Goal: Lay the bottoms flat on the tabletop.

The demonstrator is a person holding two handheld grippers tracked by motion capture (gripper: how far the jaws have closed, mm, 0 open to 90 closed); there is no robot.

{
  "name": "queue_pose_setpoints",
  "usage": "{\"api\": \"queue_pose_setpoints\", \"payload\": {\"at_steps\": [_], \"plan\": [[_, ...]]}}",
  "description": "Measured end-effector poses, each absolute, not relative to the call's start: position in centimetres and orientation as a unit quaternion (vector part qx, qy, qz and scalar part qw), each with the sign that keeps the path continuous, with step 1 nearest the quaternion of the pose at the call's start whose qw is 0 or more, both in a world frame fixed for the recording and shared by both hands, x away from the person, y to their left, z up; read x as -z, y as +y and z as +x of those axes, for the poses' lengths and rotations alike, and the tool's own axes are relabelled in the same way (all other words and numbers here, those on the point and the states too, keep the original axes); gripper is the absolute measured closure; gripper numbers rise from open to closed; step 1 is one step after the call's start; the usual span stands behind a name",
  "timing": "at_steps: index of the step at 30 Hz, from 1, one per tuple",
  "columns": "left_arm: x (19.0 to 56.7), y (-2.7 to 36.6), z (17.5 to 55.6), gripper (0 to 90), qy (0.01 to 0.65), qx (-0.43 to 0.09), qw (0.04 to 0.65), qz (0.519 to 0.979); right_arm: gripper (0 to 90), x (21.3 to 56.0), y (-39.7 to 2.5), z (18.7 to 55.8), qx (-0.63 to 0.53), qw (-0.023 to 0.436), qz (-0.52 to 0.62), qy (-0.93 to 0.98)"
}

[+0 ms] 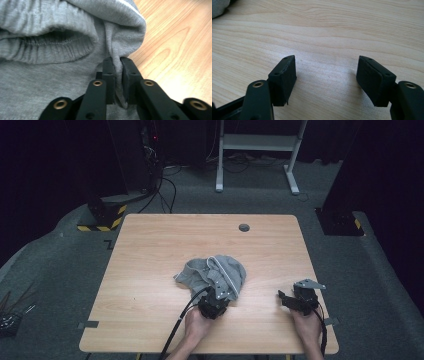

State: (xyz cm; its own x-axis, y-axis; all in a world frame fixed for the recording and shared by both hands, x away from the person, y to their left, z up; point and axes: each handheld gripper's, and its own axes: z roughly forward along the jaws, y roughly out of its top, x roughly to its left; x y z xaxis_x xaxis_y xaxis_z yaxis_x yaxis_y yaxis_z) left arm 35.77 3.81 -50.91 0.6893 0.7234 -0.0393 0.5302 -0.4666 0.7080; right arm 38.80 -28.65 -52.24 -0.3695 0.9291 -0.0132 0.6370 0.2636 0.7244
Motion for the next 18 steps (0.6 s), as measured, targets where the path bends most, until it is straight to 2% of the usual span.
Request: {"api": "queue_pose_setpoints", "payload": {"at_steps": [5, 11, 16, 17, 18], "plan": [[47.6, 6.2, 35.7, 84.5, 0.376, -0.133, 0.422, 0.814, 32.4, 52.2, -28.6, 38.8, -0.323, 0.226, 0.513, 0.763], [45.5, 9.0, 36.3, 84.8, 0.394, -0.142, 0.446, 0.791, 32.5, 52.3, -28.6, 38.8, -0.323, 0.227, 0.513, 0.762], [45.2, 10.0, 36.5, 84.8, 0.401, -0.142, 0.456, 0.782, 34.2, 52.2, -28.6, 38.8, -0.322, 0.229, 0.517, 0.759], [45.1, 10.1, 36.5, 84.8, 0.401, -0.140, 0.458, 0.781, 41.1, 52.2, -28.5, 38.7, -0.324, 0.231, 0.519, 0.757], [45.0, 10.1, 36.5, 84.8, 0.401, -0.139, 0.460, 0.780, 41.1, 52.2, -28.5, 38.7, -0.324, 0.231, 0.519, 0.757]]}}
